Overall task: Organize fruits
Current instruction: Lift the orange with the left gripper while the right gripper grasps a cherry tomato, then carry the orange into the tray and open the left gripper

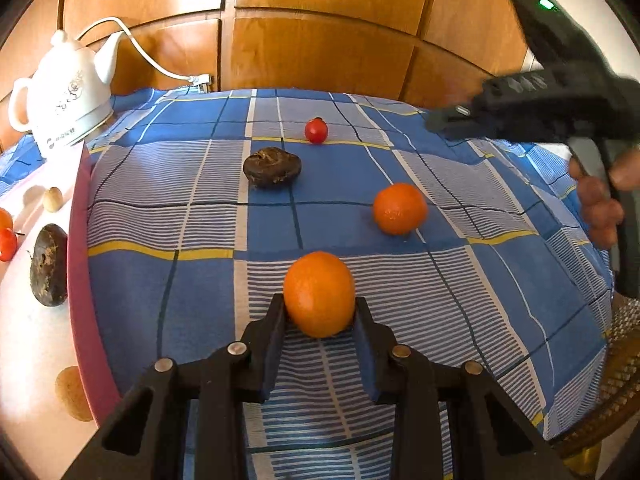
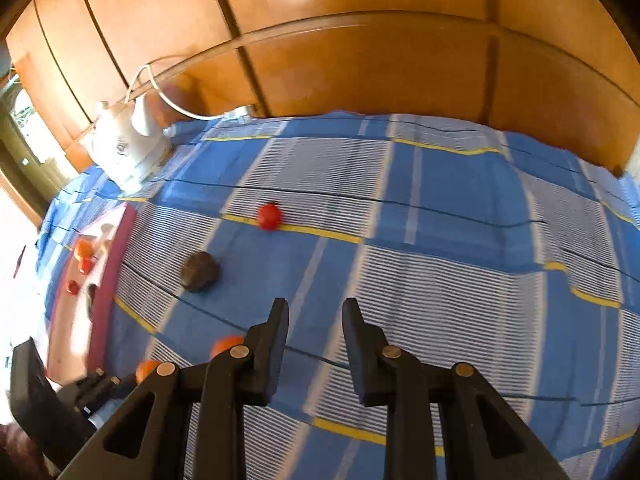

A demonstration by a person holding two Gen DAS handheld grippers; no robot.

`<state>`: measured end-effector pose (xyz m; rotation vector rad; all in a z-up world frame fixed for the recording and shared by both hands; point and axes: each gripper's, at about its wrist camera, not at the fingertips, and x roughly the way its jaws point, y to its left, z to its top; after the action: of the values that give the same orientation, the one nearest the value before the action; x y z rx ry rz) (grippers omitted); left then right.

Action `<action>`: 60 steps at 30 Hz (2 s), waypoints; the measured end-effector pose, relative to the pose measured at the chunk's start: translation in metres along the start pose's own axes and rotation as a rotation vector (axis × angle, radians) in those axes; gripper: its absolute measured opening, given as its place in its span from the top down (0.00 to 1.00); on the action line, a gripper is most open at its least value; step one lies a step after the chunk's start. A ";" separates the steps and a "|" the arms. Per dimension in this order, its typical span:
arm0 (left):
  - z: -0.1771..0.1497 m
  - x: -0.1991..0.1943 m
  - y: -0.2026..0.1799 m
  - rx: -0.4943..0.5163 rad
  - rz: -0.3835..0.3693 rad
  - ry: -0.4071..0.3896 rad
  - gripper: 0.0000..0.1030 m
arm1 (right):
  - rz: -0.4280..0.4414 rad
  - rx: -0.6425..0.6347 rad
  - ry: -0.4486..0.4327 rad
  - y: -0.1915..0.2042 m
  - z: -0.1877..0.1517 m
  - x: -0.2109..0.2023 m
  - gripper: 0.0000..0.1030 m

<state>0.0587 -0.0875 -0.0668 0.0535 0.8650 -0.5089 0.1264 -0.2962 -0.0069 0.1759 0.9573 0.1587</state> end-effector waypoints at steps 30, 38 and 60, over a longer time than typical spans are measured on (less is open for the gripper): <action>-0.003 -0.001 0.004 -0.009 -0.030 -0.020 0.69 | -0.151 -0.104 0.084 0.040 0.060 0.099 0.76; -0.001 0.000 0.004 -0.011 -0.023 -0.012 0.69 | -0.198 -0.165 0.085 0.013 0.025 0.044 0.75; 0.023 -0.063 0.021 -0.061 0.033 -0.073 0.69 | -0.202 -0.175 0.162 -0.019 -0.030 0.049 0.76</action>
<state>0.0509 -0.0487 -0.0089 -0.0070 0.8060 -0.4510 0.1300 -0.3023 -0.0668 -0.0961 1.1105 0.0701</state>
